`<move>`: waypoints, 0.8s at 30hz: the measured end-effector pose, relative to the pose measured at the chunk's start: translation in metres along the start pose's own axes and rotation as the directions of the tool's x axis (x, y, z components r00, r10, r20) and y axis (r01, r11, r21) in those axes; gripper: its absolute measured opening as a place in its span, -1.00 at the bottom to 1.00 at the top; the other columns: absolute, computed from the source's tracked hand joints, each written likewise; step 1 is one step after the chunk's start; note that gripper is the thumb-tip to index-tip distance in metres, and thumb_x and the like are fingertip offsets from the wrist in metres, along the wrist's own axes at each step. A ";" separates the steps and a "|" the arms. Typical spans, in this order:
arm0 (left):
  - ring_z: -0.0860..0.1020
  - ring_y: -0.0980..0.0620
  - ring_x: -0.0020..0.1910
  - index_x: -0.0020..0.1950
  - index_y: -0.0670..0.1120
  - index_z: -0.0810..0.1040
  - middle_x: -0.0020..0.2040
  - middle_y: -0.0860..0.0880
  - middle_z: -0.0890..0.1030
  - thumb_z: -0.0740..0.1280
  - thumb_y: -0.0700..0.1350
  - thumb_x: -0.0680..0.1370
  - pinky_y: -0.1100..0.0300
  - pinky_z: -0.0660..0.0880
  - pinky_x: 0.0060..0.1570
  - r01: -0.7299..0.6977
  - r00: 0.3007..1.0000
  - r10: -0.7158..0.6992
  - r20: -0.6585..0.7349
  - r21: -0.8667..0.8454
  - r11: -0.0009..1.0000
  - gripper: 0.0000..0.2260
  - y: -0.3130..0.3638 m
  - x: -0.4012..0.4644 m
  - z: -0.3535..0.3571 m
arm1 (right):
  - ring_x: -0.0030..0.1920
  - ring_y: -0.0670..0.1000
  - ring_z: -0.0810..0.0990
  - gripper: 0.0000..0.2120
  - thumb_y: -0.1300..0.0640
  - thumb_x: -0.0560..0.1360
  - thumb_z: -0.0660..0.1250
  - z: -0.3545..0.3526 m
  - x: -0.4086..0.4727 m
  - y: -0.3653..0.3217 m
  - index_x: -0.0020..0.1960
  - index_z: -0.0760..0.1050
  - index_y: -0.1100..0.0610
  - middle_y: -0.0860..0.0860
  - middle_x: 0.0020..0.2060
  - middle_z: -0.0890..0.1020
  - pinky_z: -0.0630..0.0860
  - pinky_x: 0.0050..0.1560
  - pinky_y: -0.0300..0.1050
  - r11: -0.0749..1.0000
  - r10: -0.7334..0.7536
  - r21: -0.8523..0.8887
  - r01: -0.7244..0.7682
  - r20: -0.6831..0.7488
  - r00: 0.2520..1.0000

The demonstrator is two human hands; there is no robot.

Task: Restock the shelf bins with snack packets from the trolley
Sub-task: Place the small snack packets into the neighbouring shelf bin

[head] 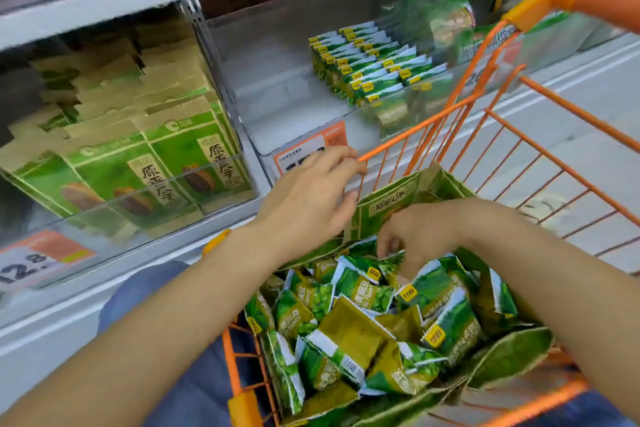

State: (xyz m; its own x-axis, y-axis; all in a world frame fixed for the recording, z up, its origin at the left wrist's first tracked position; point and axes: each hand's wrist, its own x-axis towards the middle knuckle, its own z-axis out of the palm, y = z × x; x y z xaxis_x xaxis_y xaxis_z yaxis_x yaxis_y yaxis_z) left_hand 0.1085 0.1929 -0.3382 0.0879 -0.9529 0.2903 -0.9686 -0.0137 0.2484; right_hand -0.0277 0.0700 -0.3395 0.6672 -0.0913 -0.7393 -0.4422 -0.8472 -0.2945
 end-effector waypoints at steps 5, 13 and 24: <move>0.51 -0.03 0.17 0.20 -0.04 0.53 0.21 0.02 0.53 0.18 -0.01 0.55 0.05 0.51 0.01 0.006 1.000 -0.008 -0.028 -0.067 0.998 -0.71 0.000 0.001 -0.002 | -0.23 -0.17 0.53 -0.91 0.11 0.42 0.48 -0.007 -0.003 0.007 -0.15 0.57 0.01 -0.19 -0.31 0.57 0.45 -0.11 -0.21 0.982 -0.096 0.153 0.107 -0.078 0.992; 0.50 0.21 0.09 0.07 -0.02 0.58 -0.02 0.24 0.57 0.23 -0.05 0.59 0.48 0.31 0.07 0.127 0.922 -0.282 -0.265 -0.482 0.867 -0.84 0.002 0.003 -0.018 | -0.33 -0.18 0.50 -0.88 0.20 0.53 0.34 -0.028 -0.035 0.015 -0.17 0.52 0.06 -0.20 -0.41 0.53 0.43 -0.23 -0.30 0.717 -0.088 0.568 0.403 -0.500 0.862; 0.55 0.33 -0.14 -0.20 0.09 0.60 -0.18 0.26 0.63 0.42 0.10 0.43 0.46 0.38 -0.05 0.171 0.959 -0.281 -0.033 -0.722 0.670 -0.88 0.007 0.002 -0.027 | -0.46 -0.18 0.43 -0.83 0.24 0.54 0.29 -0.032 -0.046 0.007 -0.21 0.45 0.08 -0.17 -0.49 0.44 0.39 -0.42 -0.32 0.429 0.027 0.740 0.518 -0.584 0.811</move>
State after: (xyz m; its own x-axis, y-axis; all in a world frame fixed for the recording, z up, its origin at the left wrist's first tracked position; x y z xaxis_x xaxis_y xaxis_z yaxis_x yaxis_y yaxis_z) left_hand 0.1083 0.1992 -0.3115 0.3637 -0.9002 0.2394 -0.4658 0.0468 0.8836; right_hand -0.0418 0.0516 -0.2880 0.8796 -0.4023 -0.2541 -0.2873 -0.0233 -0.9576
